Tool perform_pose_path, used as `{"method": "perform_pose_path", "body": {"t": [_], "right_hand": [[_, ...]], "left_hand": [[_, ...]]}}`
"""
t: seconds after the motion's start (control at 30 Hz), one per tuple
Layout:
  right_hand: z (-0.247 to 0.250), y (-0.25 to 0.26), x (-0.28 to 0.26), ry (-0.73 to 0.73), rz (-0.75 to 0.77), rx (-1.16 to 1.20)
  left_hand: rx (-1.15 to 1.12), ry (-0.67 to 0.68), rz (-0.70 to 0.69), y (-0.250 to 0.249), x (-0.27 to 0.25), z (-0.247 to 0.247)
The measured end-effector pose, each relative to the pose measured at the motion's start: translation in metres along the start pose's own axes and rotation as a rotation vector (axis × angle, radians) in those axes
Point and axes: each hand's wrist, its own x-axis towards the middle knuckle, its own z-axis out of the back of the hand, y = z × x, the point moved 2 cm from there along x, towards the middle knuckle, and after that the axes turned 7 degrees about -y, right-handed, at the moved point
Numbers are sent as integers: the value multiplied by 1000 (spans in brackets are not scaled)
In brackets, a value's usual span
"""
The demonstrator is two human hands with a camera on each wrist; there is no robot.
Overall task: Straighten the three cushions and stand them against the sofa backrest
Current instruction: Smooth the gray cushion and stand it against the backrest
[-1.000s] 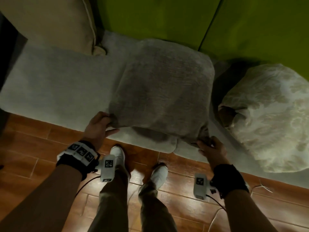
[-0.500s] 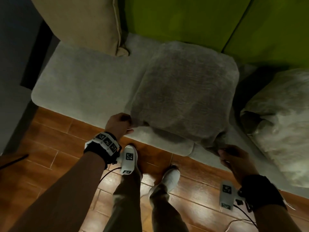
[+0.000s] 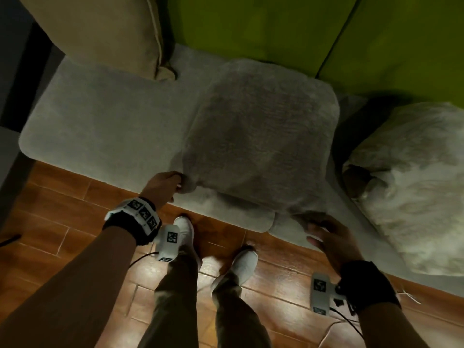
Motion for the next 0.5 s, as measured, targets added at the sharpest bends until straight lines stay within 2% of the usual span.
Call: {"method": "perform_pose_path", "body": {"t": [0.13,0.23,0.3,0.4,0.5], "right_hand": [[-11,3,8,-123,87,-195],[-17,8,5,-107,168,-290],[-16,9,2,-95,206,-333],[-7,5,3,-78,237,-376],[-1,4,-3,-34,152,-296]], "left_hand": [[399,197,-42,-5,1,-3],[531,218,-77,-1,3,-4],[459,171,-74,7,5,-4],[144,100,-7,18,5,0],[-154,70,0,28,0,7]]}}
